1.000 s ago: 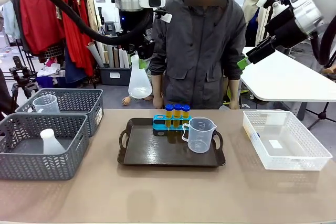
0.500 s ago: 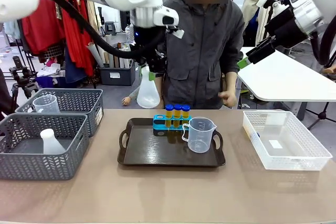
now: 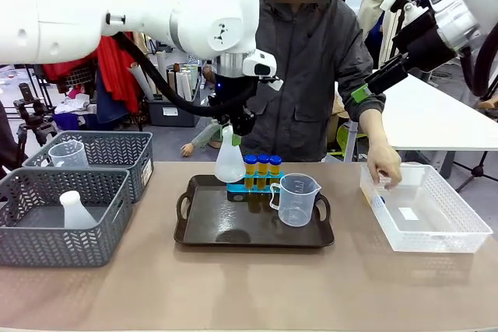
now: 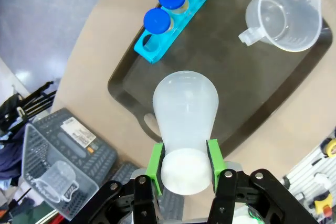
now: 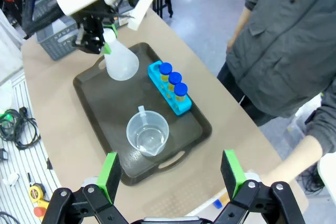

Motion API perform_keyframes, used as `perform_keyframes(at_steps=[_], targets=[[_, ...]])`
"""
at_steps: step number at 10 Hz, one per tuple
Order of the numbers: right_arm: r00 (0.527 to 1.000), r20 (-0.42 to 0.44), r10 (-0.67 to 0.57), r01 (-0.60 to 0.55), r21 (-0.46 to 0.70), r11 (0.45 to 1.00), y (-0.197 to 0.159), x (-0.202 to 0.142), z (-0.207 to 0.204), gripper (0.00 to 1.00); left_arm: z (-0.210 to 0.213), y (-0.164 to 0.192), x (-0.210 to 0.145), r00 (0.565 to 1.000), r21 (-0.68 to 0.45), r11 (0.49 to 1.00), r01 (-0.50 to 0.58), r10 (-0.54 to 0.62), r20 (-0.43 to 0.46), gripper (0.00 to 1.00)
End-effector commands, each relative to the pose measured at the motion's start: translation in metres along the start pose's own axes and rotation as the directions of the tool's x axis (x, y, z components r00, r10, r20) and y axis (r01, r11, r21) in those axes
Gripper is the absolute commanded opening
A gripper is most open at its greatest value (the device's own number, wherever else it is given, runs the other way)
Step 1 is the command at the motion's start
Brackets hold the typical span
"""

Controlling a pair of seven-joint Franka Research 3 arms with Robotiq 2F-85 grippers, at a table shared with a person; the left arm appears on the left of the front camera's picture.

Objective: Prepare the laboratory tools.
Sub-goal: Pick up one Small flask and place it on the Handle tray.

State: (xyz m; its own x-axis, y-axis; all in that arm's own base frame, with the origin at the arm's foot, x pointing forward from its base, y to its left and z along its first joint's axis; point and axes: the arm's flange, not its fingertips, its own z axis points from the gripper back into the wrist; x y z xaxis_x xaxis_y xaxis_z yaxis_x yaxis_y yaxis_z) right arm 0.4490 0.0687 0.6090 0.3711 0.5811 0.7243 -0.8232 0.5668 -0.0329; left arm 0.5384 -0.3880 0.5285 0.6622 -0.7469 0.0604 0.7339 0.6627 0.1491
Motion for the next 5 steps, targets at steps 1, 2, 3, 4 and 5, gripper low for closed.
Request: perform_keyframes(at_steps=[1,2,3,4,5], targets=[[0.999,0.030,-0.012,0.012,0.018,1.000,-0.001,0.002,0.000,1.00,-0.023,0.000,0.006,0.999,0.026,0.999,0.046,-0.046,-0.005,0.00],[0.999,0.030,-0.012,0.012,0.018,1.000,-0.001,0.002,0.000,1.00,-0.039,-0.002,0.011,0.998,0.001,0.999,0.050,-0.050,-0.029,0.00],[0.999,0.030,-0.012,0.012,0.018,1.000,-0.001,0.002,0.000,1.00,-0.051,-0.006,0.015,0.997,-0.017,0.998,0.060,-0.061,-0.042,0.00],[0.999,0.030,-0.012,0.012,0.018,1.000,-0.001,0.002,0.000,1.00,-0.060,-0.008,0.018,0.996,-0.037,0.997,0.067,-0.068,-0.054,0.00],[0.999,0.030,-0.012,0.012,0.018,1.000,-0.001,0.002,0.000,1.00,-0.068,-0.009,0.019,0.995,-0.052,0.996,0.068,-0.071,-0.067,0.00]])
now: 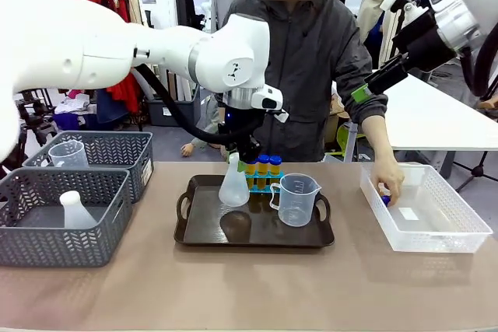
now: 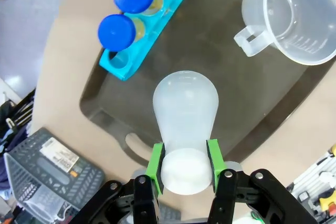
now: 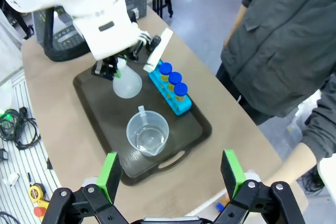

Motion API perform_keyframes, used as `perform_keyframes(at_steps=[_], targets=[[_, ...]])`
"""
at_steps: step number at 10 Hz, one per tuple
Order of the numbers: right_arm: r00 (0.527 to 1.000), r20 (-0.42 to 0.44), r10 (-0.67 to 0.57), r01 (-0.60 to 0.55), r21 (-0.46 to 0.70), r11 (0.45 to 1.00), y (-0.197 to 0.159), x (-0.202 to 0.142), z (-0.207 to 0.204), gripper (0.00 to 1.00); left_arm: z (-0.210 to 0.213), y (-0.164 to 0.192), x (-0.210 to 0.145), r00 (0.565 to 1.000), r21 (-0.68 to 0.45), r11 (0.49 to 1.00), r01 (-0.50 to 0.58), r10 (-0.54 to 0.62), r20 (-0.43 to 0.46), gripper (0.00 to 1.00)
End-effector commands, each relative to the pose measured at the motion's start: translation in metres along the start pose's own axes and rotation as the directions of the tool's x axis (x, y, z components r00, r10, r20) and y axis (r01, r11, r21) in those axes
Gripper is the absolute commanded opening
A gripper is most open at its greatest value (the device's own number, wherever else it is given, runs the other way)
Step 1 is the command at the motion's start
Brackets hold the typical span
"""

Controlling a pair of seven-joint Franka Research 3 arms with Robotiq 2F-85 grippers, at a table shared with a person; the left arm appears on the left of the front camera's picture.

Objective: Prepare the laboratory tools.
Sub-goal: Pick up one Small flask and place it on the Handle tray.

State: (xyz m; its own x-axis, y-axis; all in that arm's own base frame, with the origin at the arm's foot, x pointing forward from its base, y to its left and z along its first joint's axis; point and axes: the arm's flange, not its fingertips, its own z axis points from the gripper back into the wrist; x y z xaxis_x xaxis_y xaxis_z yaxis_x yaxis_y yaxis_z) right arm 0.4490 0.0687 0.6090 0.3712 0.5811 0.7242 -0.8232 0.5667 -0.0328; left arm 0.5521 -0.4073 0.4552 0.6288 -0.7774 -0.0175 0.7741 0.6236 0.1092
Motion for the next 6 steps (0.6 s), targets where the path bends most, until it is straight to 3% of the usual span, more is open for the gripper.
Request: perform_keyframes(at_steps=[1,6], targets=[[0.999,0.030,-0.012,0.012,0.018,1.000,-0.001,0.002,0.000,1.00,-0.001,0.004,0.001,1.000,-0.019,1.000,0.019,-0.019,-0.003,0.00],[0.999,0.030,-0.012,0.012,0.018,1.000,-0.001,0.002,0.000,1.00,-0.019,0.003,0.002,0.999,-0.046,0.999,0.007,-0.009,-0.046,0.00]])
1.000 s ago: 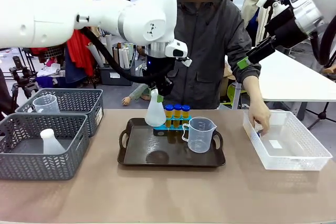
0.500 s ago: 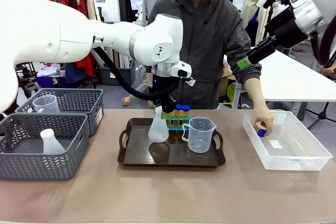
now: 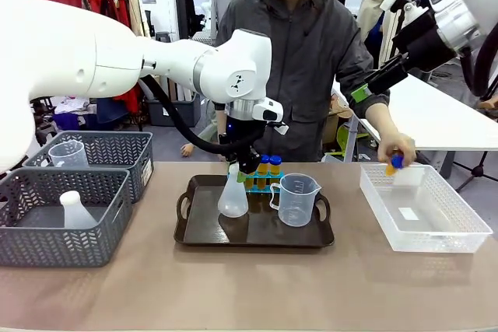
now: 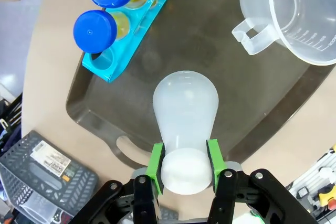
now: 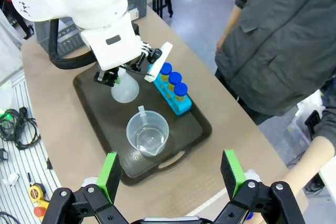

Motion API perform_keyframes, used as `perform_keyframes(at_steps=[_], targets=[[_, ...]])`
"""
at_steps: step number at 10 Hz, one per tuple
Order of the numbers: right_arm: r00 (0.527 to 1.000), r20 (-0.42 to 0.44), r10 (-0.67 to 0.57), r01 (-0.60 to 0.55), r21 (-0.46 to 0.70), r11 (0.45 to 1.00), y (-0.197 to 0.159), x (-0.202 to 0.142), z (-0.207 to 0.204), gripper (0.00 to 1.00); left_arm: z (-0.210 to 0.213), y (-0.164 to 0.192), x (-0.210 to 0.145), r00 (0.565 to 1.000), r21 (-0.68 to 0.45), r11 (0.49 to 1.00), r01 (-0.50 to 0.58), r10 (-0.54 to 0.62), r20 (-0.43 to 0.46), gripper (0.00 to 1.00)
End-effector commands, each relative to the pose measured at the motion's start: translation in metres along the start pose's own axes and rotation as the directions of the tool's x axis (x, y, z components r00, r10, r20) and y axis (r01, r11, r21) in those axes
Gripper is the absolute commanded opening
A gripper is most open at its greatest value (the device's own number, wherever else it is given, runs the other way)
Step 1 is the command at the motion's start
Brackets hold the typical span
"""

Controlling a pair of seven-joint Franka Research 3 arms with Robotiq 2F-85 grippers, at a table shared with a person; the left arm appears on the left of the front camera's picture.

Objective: Prepare the laboratory tools.
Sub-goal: Pick up one Small flask and place it on the Handle tray.

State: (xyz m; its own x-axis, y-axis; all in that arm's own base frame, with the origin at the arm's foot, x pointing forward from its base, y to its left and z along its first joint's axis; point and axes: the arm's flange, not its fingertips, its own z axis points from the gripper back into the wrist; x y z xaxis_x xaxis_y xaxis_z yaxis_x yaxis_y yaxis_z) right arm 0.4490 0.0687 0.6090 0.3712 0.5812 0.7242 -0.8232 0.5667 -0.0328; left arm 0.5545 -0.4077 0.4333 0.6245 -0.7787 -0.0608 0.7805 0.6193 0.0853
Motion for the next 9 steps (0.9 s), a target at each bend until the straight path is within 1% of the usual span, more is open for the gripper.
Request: perform_keyframes(at_steps=[1,4,5,9], targets=[[0.999,0.030,-0.012,0.012,0.018,1.000,-0.001,0.002,0.000,1.00,0.001,0.002,-0.001,1.000,-0.028,1.000,-0.002,0.002,-0.007,0.00],[0.999,0.030,-0.012,0.012,0.018,1.000,-0.001,0.002,0.000,1.00,-0.002,0.001,-0.003,1.000,-0.048,0.999,-0.018,0.018,0.004,0.00],[0.999,0.030,-0.012,0.012,0.018,1.000,-0.001,0.002,0.000,1.00,-0.002,0.002,-0.005,1.000,-0.058,0.998,-0.027,0.028,0.005,0.16],[0.999,0.030,-0.012,0.012,0.018,1.000,-0.001,0.002,0.000,1.00,0.004,0.005,-0.015,0.998,-0.063,0.996,-0.063,0.064,0.008,0.94]])
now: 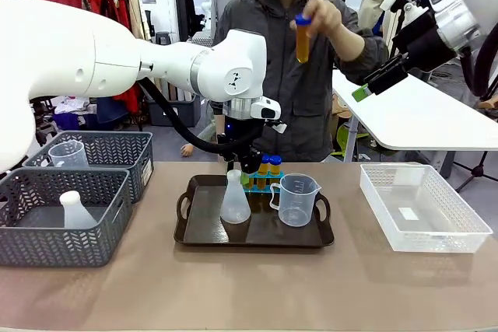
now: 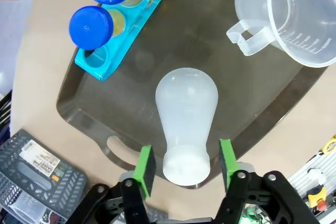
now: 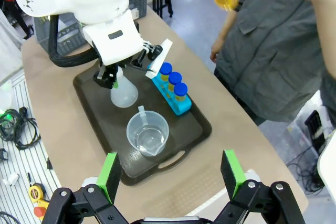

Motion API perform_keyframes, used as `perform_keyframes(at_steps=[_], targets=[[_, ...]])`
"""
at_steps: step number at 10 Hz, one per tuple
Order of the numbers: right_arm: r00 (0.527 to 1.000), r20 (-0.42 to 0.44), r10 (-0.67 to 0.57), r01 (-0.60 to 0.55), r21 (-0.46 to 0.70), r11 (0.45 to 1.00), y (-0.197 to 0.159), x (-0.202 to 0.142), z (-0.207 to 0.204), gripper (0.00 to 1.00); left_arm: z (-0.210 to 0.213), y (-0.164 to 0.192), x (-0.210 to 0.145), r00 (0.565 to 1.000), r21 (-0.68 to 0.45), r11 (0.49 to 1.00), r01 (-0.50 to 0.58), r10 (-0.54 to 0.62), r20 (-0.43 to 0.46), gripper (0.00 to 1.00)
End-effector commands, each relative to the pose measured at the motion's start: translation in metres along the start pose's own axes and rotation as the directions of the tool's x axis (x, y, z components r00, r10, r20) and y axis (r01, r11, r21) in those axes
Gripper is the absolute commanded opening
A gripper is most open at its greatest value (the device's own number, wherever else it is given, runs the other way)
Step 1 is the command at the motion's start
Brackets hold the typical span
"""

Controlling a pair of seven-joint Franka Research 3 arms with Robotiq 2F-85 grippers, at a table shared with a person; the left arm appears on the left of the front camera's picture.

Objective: Prepare the laboratory tools.
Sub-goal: Pick up one Small flask and place it on the Handle tray.

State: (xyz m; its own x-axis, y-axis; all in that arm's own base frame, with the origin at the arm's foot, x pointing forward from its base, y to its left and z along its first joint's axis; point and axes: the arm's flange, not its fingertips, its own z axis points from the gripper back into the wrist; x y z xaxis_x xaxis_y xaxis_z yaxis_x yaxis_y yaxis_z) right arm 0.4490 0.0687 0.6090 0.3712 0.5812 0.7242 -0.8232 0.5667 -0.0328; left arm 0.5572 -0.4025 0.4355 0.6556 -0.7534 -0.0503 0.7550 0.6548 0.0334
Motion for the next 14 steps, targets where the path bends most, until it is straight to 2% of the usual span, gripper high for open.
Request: perform_keyframes(at_steps=[1,3,7,8,9,13,14], targets=[[0.999,0.030,-0.012,0.012,0.018,1.000,-0.001,0.002,0.000,1.00,0.004,0.001,-0.015,1.000,-0.009,1.000,-0.028,0.028,0.003,1.00],[0.999,0.030,-0.012,0.012,0.018,1.000,-0.001,0.002,0.000,1.00,0.015,0.002,-0.019,0.998,-0.007,0.999,-0.046,0.046,0.037,1.00],[0.999,0.030,-0.012,0.012,0.018,1.000,-0.001,0.002,0.000,1.00,0.032,0.006,-0.029,0.997,-0.007,0.998,-0.065,0.065,0.028,1.00],[0.999,0.030,-0.012,0.012,0.018,1.000,-0.001,0.002,0.000,1.00,0.036,0.002,-0.032,0.999,-0.040,0.999,-0.033,0.034,0.033,1.00],[0.999,0.030,-0.012,0.012,0.018,1.000,-0.001,0.002,0.000,1.00,0.035,0.005,-0.015,0.998,0.004,0.999,-0.043,0.043,0.039,1.00],[0.999,0.030,-0.012,0.012,0.018,1.000,-0.001,0.002,0.000,1.00,0.036,0.003,-0.013,0.999,-0.009,0.999,-0.040,0.040,0.037,1.00],[0.999,0.030,-0.012,0.012,0.018,1.000,-0.001,0.002,0.000,1.00,0.043,0.004,-0.023,1.000,-0.024,1.000,-0.001,0.002,0.031,1.00]])
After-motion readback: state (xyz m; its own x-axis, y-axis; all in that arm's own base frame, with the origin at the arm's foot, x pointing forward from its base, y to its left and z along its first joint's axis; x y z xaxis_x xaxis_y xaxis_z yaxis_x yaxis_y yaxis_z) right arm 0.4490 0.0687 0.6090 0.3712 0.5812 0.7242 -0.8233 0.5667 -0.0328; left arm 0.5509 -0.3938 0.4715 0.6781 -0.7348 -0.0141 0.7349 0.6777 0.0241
